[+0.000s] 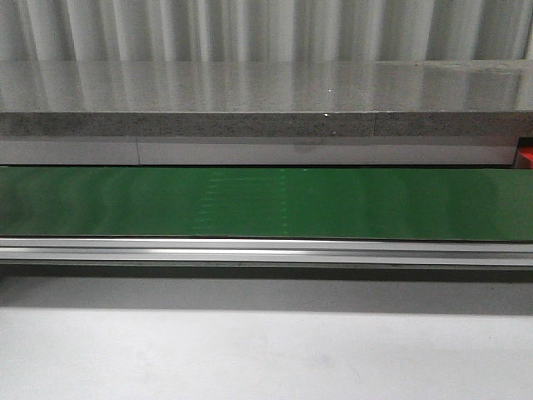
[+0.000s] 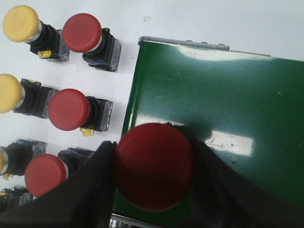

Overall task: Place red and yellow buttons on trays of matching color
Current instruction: 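Lower the red button onto the belt start and open the left gripper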

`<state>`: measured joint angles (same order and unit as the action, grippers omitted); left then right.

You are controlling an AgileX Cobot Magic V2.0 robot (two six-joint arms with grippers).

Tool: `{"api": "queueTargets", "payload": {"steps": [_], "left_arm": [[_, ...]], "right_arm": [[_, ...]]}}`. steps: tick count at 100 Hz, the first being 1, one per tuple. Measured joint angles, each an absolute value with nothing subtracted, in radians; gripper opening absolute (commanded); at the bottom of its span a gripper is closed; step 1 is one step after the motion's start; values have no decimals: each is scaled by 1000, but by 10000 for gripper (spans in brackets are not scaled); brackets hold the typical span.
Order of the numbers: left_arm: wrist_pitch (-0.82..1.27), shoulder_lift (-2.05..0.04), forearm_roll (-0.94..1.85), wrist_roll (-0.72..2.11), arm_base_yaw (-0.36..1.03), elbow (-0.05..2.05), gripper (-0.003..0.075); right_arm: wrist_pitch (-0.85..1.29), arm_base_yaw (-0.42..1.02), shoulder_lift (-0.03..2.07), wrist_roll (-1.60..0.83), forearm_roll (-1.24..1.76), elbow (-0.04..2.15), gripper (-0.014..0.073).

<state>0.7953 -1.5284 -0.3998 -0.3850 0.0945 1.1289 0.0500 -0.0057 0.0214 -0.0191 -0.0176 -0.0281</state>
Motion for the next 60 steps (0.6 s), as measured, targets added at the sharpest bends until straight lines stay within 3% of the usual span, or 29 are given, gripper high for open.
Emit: {"api": "queueTargets", "payload": {"steps": [11,33,40,49,60], "left_arm": [[795,-1539,-386,-366,94,1131,69],[795,-1549,-314,-315,94,1132,456],[795,-1552,-308,-310,94,1132,542],[800,-1552,-307,-310,94,1133,600],[834,-1552,-304,-310,94,1160,610]], "right_arm": [[50,-6,21,-19,-18,-28,-67],[50,-6,21,-19,-18,-28,-67],[50,-6,21,-19,-18,-28,-67],[50,-6,21,-19,-18,-28,-67],[50,-6,21,-19,-18,-28,-67]]}}
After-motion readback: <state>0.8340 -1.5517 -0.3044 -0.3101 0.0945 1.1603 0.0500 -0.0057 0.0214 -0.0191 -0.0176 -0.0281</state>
